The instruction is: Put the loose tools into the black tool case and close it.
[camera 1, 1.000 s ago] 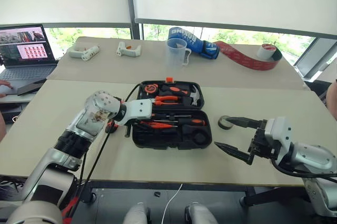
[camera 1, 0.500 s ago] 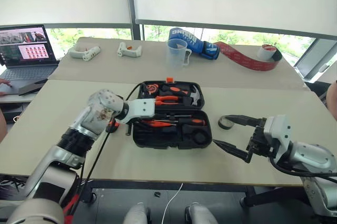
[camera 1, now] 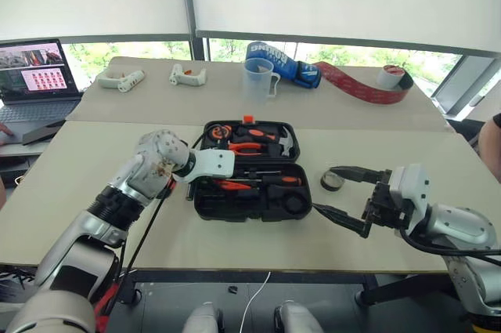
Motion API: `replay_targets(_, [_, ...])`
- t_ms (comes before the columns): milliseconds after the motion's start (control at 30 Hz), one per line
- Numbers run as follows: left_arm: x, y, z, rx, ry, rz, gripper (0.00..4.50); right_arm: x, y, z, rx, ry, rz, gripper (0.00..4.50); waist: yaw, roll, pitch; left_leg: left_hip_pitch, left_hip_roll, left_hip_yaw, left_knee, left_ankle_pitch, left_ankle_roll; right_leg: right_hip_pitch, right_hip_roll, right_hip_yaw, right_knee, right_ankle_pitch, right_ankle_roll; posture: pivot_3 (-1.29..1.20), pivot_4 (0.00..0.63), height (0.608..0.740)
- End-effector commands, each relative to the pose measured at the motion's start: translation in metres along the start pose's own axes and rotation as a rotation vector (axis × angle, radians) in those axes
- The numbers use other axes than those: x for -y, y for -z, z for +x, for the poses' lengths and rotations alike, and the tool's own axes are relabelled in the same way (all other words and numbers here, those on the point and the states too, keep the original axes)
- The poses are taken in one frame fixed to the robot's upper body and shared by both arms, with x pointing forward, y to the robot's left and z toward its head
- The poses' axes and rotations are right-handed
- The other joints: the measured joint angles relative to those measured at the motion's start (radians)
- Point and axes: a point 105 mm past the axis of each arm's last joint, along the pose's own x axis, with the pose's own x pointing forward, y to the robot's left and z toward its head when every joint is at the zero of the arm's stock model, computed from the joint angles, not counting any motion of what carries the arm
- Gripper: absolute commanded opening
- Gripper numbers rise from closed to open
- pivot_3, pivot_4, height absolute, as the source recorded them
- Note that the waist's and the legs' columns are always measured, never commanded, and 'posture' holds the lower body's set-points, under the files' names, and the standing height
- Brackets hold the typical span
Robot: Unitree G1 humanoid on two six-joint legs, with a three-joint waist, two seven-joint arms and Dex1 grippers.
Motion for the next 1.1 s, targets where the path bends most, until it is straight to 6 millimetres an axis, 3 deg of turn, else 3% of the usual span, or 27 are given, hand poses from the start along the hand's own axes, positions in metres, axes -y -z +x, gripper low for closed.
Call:
replay_targets(33, [0.008, 0.005, 0.009, 0.041, 0.03, -0.003, 0.45, 0.0, -0.012, 0.002, 0.034, 0.002, -0.029, 4.5, 0.001, 0.0, 0.0, 0.0, 0.0, -0.001, 0.0, 0.0, 0.0, 0.0, 0.0, 0.0, 0.0, 0.0, 0.0, 0.0, 0.15, 0.74])
replay_targets(100, [-0.004, -0.002, 0.004, 0.12, -0.055, 0.012, 1.46, -0.001, -0.012, 0.003, 0.035, 0.004, -0.026, 4.5, 0.003, 0.0, 0.0, 0.0, 0.0, -0.002, 0.0, 0.0, 0.0, 0.0, -0.001, 0.0, 0.0, 0.0, 0.0, 0.0, 0.15, 0.74])
replay_targets(300, [-0.016, -0.01, -0.023, 0.244, -0.138, -0.016, 3.46, 0.001, -0.01, 0.002, 0.026, 0.001, -0.026, 4.5, 0.005, 0.0, 0.0, -0.003, -0.001, -0.006, 0.003, 0.0, 0.0, 0.0, -0.001, -0.001, 0.0, 0.001, 0.001, 0.0, 0.15, 0.74])
replay_targets(433, [-0.01, -0.016, -0.037, 0.322, -0.116, -0.062, 3.46, 0.003, -0.01, 0.002, 0.023, 0.004, -0.027, 4.5, 0.004, 0.0, 0.0, -0.003, -0.001, -0.007, 0.003, 0.0, 0.0, 0.0, -0.001, -0.001, 0.0, 0.001, 0.002, 0.0, 0.15, 0.74])
replay_targets(600, [-0.013, -0.015, -0.038, 0.394, -0.176, -0.084, 3.46, -0.001, -0.009, 0.006, 0.031, -0.001, -0.015, 4.5, 0.004, 0.0, 0.0, -0.002, -0.001, -0.007, 0.003, 0.0, 0.0, 0.0, -0.001, -0.001, 0.001, 0.001, 0.001, 0.0, 0.15, 0.74])
replay_targets(700, [-0.015, -0.016, -0.031, 0.449, -0.208, -0.108, 2.8, -0.001, -0.009, 0.006, 0.033, -0.002, -0.011, 4.5, 0.01, 0.0, 0.0, -0.003, -0.001, -0.007, 0.004, 0.0, 0.0, 0.0, -0.001, -0.001, 0.001, 0.001, 0.001, 0.0, 0.15, 0.74])
replay_targets(933, [-0.016, -0.009, -0.008, 0.478, -0.227, -0.192, 0.25, 0.0, -0.01, 0.007, 0.036, 0.007, -0.013, 4.5, 0.014, 0.0, 0.0, -0.003, -0.001, -0.007, 0.005, 0.0, 0.0, 0.0, -0.001, -0.001, 0.001, 0.002, 0.002, 0.0, 0.15, 0.74])
replay_targets(967, [-0.013, -0.006, -0.003, 0.461, -0.208, -0.218, 0.04, 0.0, -0.011, 0.007, 0.036, 0.007, -0.012, 4.5, 0.014, 0.0, 0.0, -0.003, -0.001, -0.007, 0.005, 0.0, 0.0, 0.0, -0.001, -0.001, 0.001, 0.002, 0.002, 0.0, 0.15, 0.74])
replay_targets(1100, [-0.002, -0.003, 0.009, 0.437, -0.146, -0.248, 0.04, -0.001, -0.011, 0.008, 0.039, 0.013, -0.009, 4.5, 0.013, 0.0, 0.0, -0.003, -0.001, -0.007, 0.005, 0.0, 0.0, 0.0, -0.001, -0.001, 0.001, 0.002, 0.002, 0.0, 0.15, 0.74])
